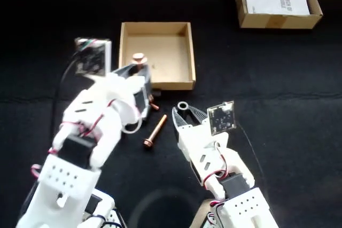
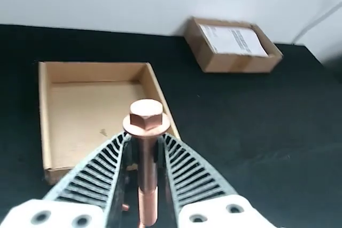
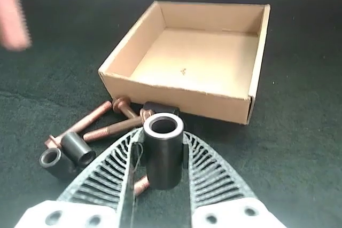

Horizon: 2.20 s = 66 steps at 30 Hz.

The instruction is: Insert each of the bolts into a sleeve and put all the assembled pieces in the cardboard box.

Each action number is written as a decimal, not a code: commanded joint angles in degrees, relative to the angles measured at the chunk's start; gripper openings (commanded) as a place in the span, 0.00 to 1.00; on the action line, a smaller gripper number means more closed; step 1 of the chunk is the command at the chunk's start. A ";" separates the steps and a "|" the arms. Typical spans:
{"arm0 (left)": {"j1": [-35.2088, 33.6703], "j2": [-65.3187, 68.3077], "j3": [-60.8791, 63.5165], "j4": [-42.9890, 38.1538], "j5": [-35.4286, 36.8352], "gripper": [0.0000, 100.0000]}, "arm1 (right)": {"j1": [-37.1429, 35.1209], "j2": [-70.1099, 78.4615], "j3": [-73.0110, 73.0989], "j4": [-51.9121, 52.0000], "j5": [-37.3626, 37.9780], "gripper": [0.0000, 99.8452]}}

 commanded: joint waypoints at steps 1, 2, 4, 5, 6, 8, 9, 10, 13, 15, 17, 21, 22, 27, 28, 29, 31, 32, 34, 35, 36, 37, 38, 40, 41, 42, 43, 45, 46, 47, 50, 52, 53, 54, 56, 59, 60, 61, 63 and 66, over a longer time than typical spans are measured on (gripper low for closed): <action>4.00 4.26 -5.14 -1.49 0.44 0.01 | -0.22 -0.22 -0.31 -2.15 -0.79 0.01; 4.53 5.14 -5.41 -1.58 0.44 0.01 | -0.22 -0.22 -0.48 -2.15 -0.79 0.01; 4.88 6.46 -5.49 -2.64 0.44 0.01 | -0.22 -0.22 -0.57 -2.15 -0.79 0.01; 4.70 7.08 -5.23 -3.87 0.44 0.01 | -0.22 -0.22 -0.66 -2.15 -0.79 0.01; 4.62 7.96 -5.05 -5.45 0.44 0.01 | -0.22 -0.22 -0.66 -2.15 -0.79 0.01; 4.79 10.33 -5.32 -8.09 0.44 0.01 | -0.40 -0.22 -0.75 -2.15 -0.79 0.01; 5.05 11.65 -5.58 -9.32 0.44 0.01 | -0.40 -0.22 -0.75 -2.15 -0.79 0.01; 5.76 13.05 -5.93 -10.73 0.44 0.01 | -0.48 -0.22 -0.75 -2.15 -0.79 0.01; 7.96 16.92 -7.69 -12.22 0.35 0.01 | -0.48 -0.22 -0.75 -2.15 -0.79 0.01; 9.45 19.03 -8.84 -12.22 0.35 0.01 | -0.48 -0.22 -0.75 -2.15 -0.79 0.01; 10.68 20.35 -9.36 -12.22 0.35 0.01 | -0.48 -0.22 -0.75 -2.15 -0.79 0.01; 11.56 21.23 -9.27 -12.22 0.35 0.01 | -0.31 -0.40 -0.75 -1.98 -0.79 0.01; 11.47 21.23 -9.19 -12.04 0.35 0.01 | -0.31 -0.40 -0.75 -1.98 -0.79 0.01; 11.56 21.32 -9.10 -11.96 0.35 0.01 | -0.31 -0.48 -0.75 -1.98 -0.79 0.01; 11.56 21.41 -9.10 -11.96 0.35 0.01 | -0.31 -0.48 -0.75 -1.98 -0.79 0.01; 11.65 21.49 -9.01 -11.96 0.35 0.01 | -0.31 -0.48 -0.75 -1.98 -0.79 0.01; 11.82 21.32 -7.78 -12.22 0.35 0.01 | -0.31 -0.48 -0.75 -1.98 -0.79 0.01; 11.91 21.32 -7.25 -12.22 0.35 0.01 | -0.31 -0.48 -0.75 -1.98 -0.79 0.01; 11.82 21.32 -6.29 -12.22 0.35 0.01 | -0.31 -0.48 -0.75 -1.98 -0.79 0.01; 11.74 21.23 -5.85 -12.22 0.35 0.01 | -0.22 -0.48 -0.75 -1.98 -0.79 0.01; 11.74 21.14 -5.49 -12.22 0.35 0.01 | -0.22 -0.48 -0.75 -1.98 -0.79 0.01; 11.65 21.14 -5.32 -12.13 0.35 0.01 | -0.22 -0.48 -0.75 -1.98 -0.79 0.01; 11.65 21.14 -4.97 -12.13 0.35 0.01 | -0.22 -0.48 -0.75 -1.98 -0.79 0.01; 11.91 21.14 -4.35 -12.22 0.35 0.01 | -0.22 -0.48 -0.75 -1.98 -0.79 0.01; 12.00 21.14 -3.91 -12.31 0.35 0.01 | -0.22 -0.48 -0.75 -1.98 -0.79 0.01; 12.26 21.14 -3.56 -12.31 0.35 0.01 | -0.22 -0.48 -0.75 -1.98 -0.79 0.01; 12.53 21.14 -3.47 -12.31 0.35 0.01 | -0.22 -0.48 -0.75 -1.98 -0.79 0.01; 12.88 21.14 -3.38 -12.22 0.35 0.01 | -0.22 -0.48 -0.75 -1.98 -0.79 0.01; 13.41 21.14 -3.38 -12.22 0.44 0.01 | -0.22 -0.48 -0.75 -1.98 -0.79 0.01; 13.85 21.14 -3.38 -12.22 0.44 0.01 | -0.22 -0.48 -0.75 -1.98 -0.79 0.01; 15.25 21.14 -3.38 -11.96 0.44 0.01 | -0.22 -0.48 -0.75 -1.98 -0.79 0.01; 15.69 21.14 -3.38 -11.96 0.44 0.01 | -0.22 -0.48 -0.75 -1.89 -0.79 0.01; 15.87 21.14 -3.38 -11.87 0.44 0.01 | -0.22 -0.48 -0.75 -1.80 -0.79 0.01; 15.87 21.14 -3.38 -11.87 0.44 0.01 | -0.22 -0.48 -0.75 -1.80 -0.79 0.01; 15.87 21.14 -3.38 -11.87 0.35 0.01 | -0.13 -0.48 -0.75 -1.71 -0.79 0.01; 15.69 21.14 -1.98 -11.87 0.26 0.01 | 1.01 -0.48 -0.75 -1.71 -0.79 0.01; 15.69 21.14 -1.27 -11.87 0.26 0.01 | 1.54 -0.48 -0.75 -1.71 -0.79 0.01; 15.69 21.14 -0.48 -11.87 0.18 0.01 | 2.33 -0.48 -0.75 -1.71 -0.79 0.01; 15.96 21.05 1.01 -11.87 0.00 0.01 | 3.38 -0.48 -0.75 -1.63 -0.79 0.01; 16.04 18.86 3.03 -11.87 0.00 0.01 | 4.53 -0.31 -0.75 -1.63 -0.79 0.01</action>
